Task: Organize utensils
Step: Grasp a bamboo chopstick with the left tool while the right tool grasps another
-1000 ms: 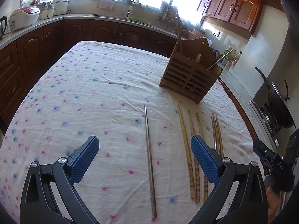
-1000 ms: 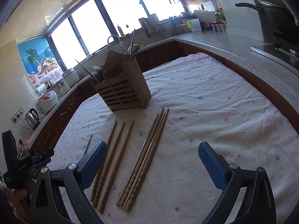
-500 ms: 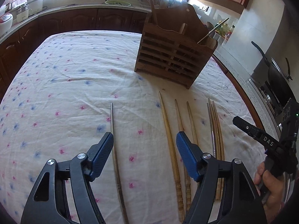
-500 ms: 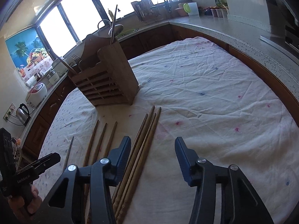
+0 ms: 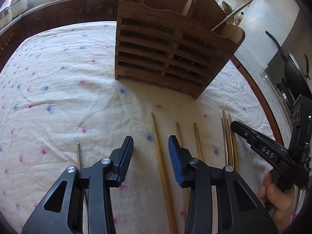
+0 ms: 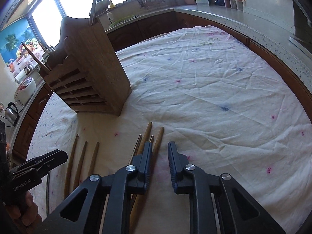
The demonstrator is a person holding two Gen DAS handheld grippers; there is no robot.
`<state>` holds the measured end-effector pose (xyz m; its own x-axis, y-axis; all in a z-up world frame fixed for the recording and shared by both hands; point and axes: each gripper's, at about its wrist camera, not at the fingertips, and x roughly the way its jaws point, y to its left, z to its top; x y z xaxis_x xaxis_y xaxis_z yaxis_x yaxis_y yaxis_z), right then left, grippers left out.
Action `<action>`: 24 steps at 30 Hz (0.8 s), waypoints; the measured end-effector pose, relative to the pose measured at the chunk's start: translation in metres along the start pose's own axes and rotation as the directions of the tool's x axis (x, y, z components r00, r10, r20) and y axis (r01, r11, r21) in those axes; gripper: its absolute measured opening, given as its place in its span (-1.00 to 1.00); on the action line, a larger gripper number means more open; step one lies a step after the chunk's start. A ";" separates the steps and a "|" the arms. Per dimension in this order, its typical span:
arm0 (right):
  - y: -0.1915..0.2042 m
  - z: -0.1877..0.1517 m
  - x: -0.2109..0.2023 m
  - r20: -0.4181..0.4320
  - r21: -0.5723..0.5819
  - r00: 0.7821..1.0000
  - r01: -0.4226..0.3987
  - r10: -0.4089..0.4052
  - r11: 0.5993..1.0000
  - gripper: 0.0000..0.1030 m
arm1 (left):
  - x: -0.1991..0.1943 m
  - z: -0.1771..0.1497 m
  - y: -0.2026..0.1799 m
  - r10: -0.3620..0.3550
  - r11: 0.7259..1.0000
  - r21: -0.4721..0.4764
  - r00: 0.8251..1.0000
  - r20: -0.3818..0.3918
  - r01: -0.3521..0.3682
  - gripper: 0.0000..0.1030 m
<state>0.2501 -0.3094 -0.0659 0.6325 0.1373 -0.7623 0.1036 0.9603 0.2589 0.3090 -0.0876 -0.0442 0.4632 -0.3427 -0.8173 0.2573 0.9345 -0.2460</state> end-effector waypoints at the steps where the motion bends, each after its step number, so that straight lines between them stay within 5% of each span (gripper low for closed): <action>1: 0.001 0.001 0.001 -0.002 -0.008 1.000 0.009 -0.009 1.000 -0.70 | 0.005 0.001 -0.001 0.003 1.000 0.002 1.000 -0.009 -0.003 -0.35; 7: 0.016 0.008 0.011 -0.004 -0.084 0.997 0.078 -0.078 0.993 -0.71 | 0.013 0.006 -0.017 0.072 0.995 0.063 0.997 0.005 -0.072 -0.38; 11: 0.025 0.003 0.012 0.025 -0.152 0.992 0.127 -0.124 0.980 -0.72 | 0.014 0.000 -0.029 0.141 0.978 0.148 0.990 0.027 -0.144 -0.72; 17: 0.013 0.003 0.006 0.017 -0.066 0.998 0.057 -0.056 0.996 -0.88 | 0.005 0.000 -0.012 0.053 0.994 0.096 0.999 0.007 -0.054 -0.90; 24: 0.006 -0.002 -0.043 0.079 0.021 0.994 -0.083 0.081 0.996 -0.90 | -0.056 -0.011 0.004 -0.078 0.996 0.041 0.993 0.092 0.074 -0.91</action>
<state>0.2223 -0.3091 -0.0329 0.6976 0.1950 -0.6895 0.0669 0.9403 0.3336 0.2746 -0.0639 -0.0051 0.5176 -0.4215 -0.7446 0.3255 0.9018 -0.2843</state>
